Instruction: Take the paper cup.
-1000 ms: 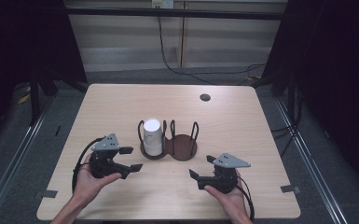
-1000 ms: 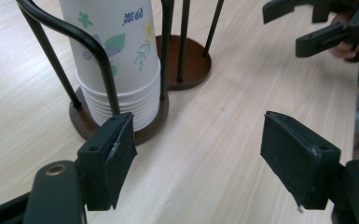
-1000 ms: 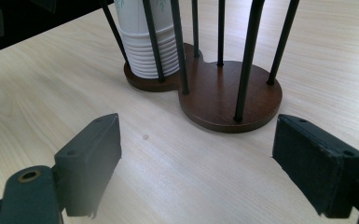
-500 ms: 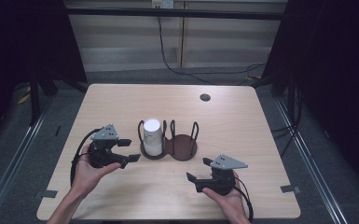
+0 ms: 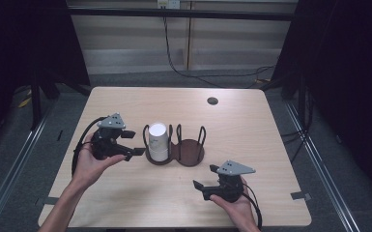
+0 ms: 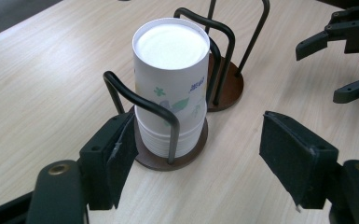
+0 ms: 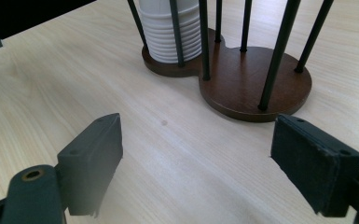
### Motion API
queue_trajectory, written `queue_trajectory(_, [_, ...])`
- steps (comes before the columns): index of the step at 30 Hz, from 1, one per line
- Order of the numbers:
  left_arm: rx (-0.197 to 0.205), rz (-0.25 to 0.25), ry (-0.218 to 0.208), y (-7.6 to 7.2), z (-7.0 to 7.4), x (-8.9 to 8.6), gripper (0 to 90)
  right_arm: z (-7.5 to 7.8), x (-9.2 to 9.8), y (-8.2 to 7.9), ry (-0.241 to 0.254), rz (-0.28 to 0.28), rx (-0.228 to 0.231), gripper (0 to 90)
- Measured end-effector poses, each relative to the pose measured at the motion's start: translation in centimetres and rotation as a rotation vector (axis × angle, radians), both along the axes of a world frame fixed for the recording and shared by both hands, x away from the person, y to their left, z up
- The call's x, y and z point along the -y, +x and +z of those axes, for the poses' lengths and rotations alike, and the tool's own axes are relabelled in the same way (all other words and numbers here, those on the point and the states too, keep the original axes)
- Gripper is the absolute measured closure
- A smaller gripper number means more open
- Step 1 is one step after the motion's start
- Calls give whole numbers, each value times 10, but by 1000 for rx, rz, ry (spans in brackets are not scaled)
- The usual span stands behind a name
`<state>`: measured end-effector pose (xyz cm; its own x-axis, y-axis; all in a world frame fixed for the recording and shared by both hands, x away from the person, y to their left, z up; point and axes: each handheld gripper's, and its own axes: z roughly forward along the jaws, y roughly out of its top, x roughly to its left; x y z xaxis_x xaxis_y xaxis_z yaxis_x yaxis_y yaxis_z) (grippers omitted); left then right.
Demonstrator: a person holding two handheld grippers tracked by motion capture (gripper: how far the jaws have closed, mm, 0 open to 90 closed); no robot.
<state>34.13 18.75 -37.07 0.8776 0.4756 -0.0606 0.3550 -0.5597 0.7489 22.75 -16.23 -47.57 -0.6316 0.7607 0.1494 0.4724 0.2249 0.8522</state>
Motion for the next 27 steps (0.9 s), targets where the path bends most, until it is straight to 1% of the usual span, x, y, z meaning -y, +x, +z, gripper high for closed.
queue_trajectory(1, [6, 4, 4, 1, 1, 1, 273, 0, 0, 0, 0, 0, 0, 162])
queue_trajectory(2, [-1, 6, -2, 3, 2, 2, 273, 0, -1, 0, -4, 6, -3, 165])
queue_trajectory(3, [1, -4, 1, 5, 3, 2, 273, 0, -1, 0, -4, 6, -3, 165])
queue_trajectory(4, [-3, 3, 7, 8, 4, 3, 277, 0, -1, 0, -4, 8, -5, 167])
queue_trajectory(5, [-1, 9, 1, 9, 5, 5, 278, -1, -1, 0, -4, 9, -7, 168])
queue_trajectory(9, [2, 0, 21, 15, 13, 10, 294, -2, 0, 2, 9, 14, -22, 172])
queue_trajectory(11, [-1, 4, 21, 16, 17, 14, 293, -2, 0, 2, 10, 12, -26, 172])
queue_trajectory(12, [2, 1, 36, 17, 19, 15, 291, -1, 1, 1, 12, 12, -23, 172])
queue_trajectory(13, [3, 8, 46, 18, 19, 18, 287, -1, 1, 1, 11, 12, -20, 172])
queue_trajectory(14, [2, 3, 54, 20, 19, 18, 282, -1, 1, 1, 10, 12, -19, 173])
queue_trajectory(15, [-10, 3, 60, 22, 19, 19, 282, 0, 2, 1, 6, 12, -15, 177])
queue_trajectory(16, [-13, 4, 58, 23, 18, 20, 277, 0, 2, 1, 6, 13, -17, 178])
queue_trajectory(18, [-19, -3, 76, 27, 17, 20, 251, 0, 4, 1, 8, 14, -26, 176])
queue_trajectory(19, [-29, -15, 79, 29, 16, 21, 191, 0, 4, 1, 10, 15, -28, 176])
queue_trajectory(20, [-34, -43, 72, 30, 17, 22, 191, 0, 4, 1, 10, 15, -28, 176])
queue_trajectory(21, [-28, -51, 79, 31, 18, 23, 236, -1, 4, 2, 7, 19, -31, 175])
queue_trajectory(22, [-22, -43, 85, 30, 19, 25, 292, -1, 4, 2, 7, 19, -31, 175])
queue_trajectory(24, [-21, -59, 101, 33, 22, 28, 293, -1, 3, 2, 5, 23, -30, 173])
queue_trajectory(25, [-21, -52, 103, 33, 23, 30, 284, -1, 3, 2, 1, 23, -35, 172])
queue_trajectory(27, [-25, -75, 131, 37, 27, 34, 291, -1, 2, 2, -2, 27, -35, 172])
